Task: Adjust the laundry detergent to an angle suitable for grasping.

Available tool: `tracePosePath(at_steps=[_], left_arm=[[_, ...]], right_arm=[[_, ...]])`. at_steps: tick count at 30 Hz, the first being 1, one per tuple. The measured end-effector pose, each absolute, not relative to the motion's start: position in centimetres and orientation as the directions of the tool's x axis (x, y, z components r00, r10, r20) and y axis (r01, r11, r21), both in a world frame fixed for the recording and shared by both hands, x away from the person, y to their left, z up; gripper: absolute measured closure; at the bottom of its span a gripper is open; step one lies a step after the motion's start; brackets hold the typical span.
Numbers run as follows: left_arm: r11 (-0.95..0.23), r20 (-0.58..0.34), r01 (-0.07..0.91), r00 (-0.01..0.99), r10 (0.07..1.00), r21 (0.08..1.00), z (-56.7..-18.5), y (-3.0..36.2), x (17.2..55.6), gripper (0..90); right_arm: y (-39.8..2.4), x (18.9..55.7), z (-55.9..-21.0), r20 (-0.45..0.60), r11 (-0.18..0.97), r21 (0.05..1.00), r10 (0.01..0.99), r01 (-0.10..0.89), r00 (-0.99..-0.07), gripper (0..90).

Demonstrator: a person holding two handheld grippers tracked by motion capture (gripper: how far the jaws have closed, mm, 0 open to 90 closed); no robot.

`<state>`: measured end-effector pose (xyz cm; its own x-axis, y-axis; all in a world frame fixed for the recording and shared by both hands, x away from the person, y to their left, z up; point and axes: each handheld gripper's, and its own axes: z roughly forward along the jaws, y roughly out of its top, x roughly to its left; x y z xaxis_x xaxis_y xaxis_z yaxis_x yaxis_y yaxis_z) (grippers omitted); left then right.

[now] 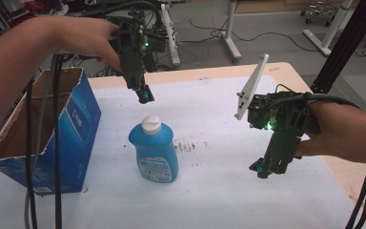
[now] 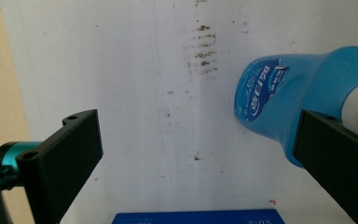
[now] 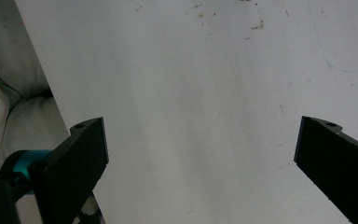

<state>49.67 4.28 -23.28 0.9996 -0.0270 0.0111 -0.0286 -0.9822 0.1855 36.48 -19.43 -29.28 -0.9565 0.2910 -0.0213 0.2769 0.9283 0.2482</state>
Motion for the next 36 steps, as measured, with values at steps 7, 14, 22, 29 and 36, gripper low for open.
tracePosePath(at_steps=[7,14,22,29,36], left_arm=[[-0.983,0.023,-0.026,1.0,-0.022,0.184,-23.2,4.0,49.6,1.7],[-0.982,0.019,-0.024,1.0,-0.021,0.189,-23.0,3.8,49.4,1.7],[-0.984,0.023,-0.024,1.0,-0.02,0.178,-22.8,4.0,49.1,1.6],[-0.982,0.029,-0.025,0.999,-0.02,0.188,-22.6,3.9,48.8,1.7],[-0.982,0.031,-0.027,0.999,-0.021,0.189,-22.5,3.9,48.7,1.7]], right_arm=[[-19.7,36.5,-29.2,-0.021,0.926,0.258,0.29,0.275,-0.957,1.9],[-19.8,36.4,-28.9,-0.023,0.922,0.281,0.285,0.268,-0.958,1.9],[-19.9,35.9,-28.9,-0.026,0.918,0.287,0.294,0.275,-0.955,1.9],[-20.0,35.3,-28.8,-0.034,0.916,0.288,0.3,0.278,-0.953,1.9],[-20.0,35.5,-28.8,-0.033,0.914,0.297,0.301,0.278,-0.953,1.9]])
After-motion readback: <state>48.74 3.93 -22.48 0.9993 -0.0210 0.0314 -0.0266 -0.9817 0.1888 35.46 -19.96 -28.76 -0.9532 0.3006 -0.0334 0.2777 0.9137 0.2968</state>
